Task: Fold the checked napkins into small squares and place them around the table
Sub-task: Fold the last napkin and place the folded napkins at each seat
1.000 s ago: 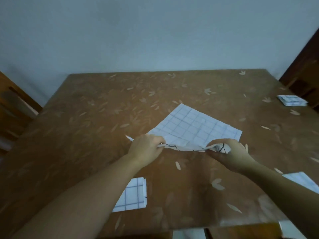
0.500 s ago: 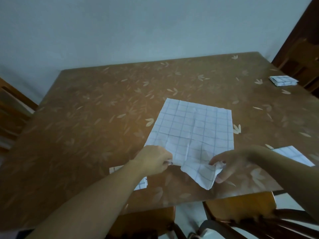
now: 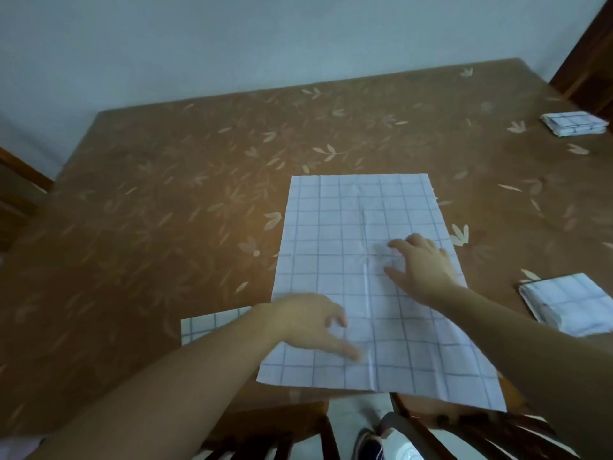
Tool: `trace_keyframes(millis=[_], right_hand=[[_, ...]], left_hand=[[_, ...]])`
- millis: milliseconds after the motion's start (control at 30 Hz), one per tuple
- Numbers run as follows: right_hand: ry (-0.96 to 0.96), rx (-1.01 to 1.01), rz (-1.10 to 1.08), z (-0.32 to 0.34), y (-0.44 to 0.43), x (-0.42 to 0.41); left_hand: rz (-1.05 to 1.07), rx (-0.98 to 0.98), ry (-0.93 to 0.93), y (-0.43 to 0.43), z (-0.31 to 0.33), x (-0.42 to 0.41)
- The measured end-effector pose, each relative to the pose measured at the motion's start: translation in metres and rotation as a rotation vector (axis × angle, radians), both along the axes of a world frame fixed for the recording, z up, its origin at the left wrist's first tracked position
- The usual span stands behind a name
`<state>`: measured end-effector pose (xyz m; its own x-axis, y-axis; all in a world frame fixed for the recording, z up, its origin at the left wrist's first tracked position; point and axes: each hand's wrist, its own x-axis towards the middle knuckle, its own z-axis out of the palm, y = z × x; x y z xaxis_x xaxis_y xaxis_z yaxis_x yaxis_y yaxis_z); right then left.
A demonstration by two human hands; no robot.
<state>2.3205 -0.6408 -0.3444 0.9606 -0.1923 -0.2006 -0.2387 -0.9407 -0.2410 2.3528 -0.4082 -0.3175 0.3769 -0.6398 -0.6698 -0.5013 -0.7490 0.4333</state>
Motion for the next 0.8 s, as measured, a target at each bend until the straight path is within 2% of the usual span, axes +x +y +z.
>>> trace_keyframes(millis=[67,100,167,233,400,633,800], right_hand=[[-0.035,-0.012,0.038,-0.009,-0.004,0.003],[-0.025,-0.016,0.054,-0.014,-0.006,0.005],[0.010,-0.036,0.088,-0.024,-0.012,0.010],[0.029,-0.030,0.125,-0.033,-0.018,0.014],[-0.079,0.069,0.110,-0.052,-0.025,0.011],[-0.329,0.193,0.085,-0.067,-0.027,0.013],[-0.455,0.272,0.032,-0.070,-0.027,0.021]], left_hand=[[0.185,-0.121,-0.085,-0.009,-0.006,0.013],[0.227,-0.169,-0.212,-0.014,-0.012,0.022],[0.220,-0.239,-0.497,-0.021,-0.024,0.039],[0.192,-0.277,-0.637,-0.028,-0.037,0.055],[0.221,-0.197,-0.694,-0.038,-0.070,0.072],[0.514,-0.508,-0.790,-0.040,-0.108,0.066],[0.528,-0.644,-0.770,-0.047,-0.102,0.072]])
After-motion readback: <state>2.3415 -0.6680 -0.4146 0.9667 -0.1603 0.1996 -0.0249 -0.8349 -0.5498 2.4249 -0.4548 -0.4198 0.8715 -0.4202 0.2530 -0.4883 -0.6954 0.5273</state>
